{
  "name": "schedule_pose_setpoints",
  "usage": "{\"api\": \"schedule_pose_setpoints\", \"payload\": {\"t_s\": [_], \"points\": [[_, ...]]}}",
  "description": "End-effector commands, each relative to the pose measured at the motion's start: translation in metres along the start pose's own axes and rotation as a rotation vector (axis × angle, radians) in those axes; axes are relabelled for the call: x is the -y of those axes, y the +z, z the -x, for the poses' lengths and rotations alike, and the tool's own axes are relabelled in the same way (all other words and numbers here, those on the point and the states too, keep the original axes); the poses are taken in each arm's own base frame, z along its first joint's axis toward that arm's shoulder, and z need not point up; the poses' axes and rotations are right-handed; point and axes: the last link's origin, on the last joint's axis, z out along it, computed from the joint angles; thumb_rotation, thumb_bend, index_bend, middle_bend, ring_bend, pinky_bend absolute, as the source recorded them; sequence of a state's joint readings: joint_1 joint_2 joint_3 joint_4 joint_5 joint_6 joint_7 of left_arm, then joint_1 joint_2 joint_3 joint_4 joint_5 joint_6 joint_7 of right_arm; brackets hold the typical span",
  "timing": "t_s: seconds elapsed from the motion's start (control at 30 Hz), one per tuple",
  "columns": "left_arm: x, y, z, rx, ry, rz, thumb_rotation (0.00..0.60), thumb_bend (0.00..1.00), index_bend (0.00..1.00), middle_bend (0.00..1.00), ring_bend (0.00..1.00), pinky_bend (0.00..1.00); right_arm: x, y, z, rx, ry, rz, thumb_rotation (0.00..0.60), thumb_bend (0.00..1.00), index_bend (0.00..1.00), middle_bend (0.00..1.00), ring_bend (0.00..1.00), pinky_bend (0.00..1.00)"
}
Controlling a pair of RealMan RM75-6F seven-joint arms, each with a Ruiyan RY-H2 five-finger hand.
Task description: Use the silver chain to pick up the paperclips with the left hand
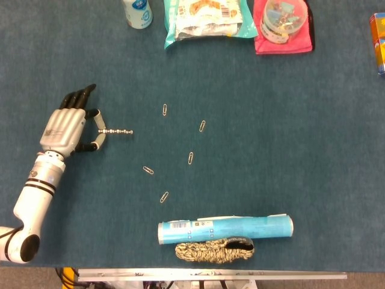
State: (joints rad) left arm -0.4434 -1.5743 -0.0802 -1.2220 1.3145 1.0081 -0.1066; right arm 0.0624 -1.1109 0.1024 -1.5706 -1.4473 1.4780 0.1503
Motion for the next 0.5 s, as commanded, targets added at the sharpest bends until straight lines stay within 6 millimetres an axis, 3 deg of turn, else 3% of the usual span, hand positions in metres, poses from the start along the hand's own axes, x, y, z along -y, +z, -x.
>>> {"api": "schedule_pose_setpoints", "payload": {"t_s": [0.03, 0.5], "points": [[-0.001, -0.002, -0.004, -0.004, 0.011, 0.005, 0.6, 0.36, 0.59, 0.0, 0.0, 0.05, 0.0, 0.0, 0.0, 0.0, 0.001, 0.0, 0.6, 0.0, 0.0, 0.06, 0.03, 0.22], [-0.016, 0.006, -0.019, -0.025, 0.052, 0.044, 0.6, 0.36, 0.59, 0.0, 0.0, 0.05, 0.0, 0.001, -0.003, -0.014, 0.003, -0.006, 0.6, 0.0, 0.0, 0.06, 0.03, 0.22]]}}
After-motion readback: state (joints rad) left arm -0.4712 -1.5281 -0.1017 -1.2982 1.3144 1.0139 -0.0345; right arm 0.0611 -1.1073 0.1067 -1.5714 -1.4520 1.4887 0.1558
